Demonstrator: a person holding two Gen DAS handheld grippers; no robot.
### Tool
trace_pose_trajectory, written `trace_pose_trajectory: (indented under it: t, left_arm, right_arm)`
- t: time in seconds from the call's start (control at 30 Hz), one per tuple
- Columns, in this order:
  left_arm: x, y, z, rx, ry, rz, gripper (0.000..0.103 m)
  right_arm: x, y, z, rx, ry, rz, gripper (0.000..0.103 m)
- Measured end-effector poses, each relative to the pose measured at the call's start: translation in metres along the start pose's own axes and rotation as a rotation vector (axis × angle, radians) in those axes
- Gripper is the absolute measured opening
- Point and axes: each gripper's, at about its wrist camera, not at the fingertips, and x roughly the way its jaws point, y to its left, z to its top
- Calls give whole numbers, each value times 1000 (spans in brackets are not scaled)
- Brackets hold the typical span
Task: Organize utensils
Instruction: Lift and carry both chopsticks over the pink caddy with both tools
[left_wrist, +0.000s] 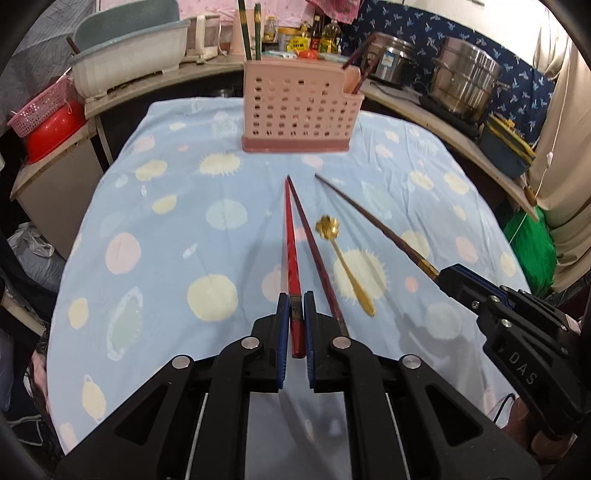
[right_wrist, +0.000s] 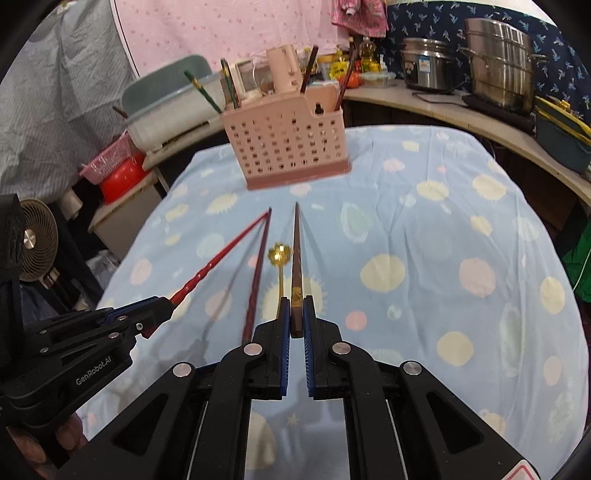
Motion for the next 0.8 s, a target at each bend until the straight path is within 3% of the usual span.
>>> trace_pose_trajectory:
  t: [0.37, 0.73, 0.8]
  left_arm:
    - [-46, -2, 60, 18, -154, 14, 7]
    - [-71, -11, 134, 40, -263, 22, 7]
    - [-76, -13, 146, 43, -281, 19, 7]
  right_arm:
    - [-50, 0, 64, 20, -144, 21, 7]
    - [-66, 1, 122, 7, -223, 18, 6]
    - [-69, 0, 135, 11, -240, 29, 1]
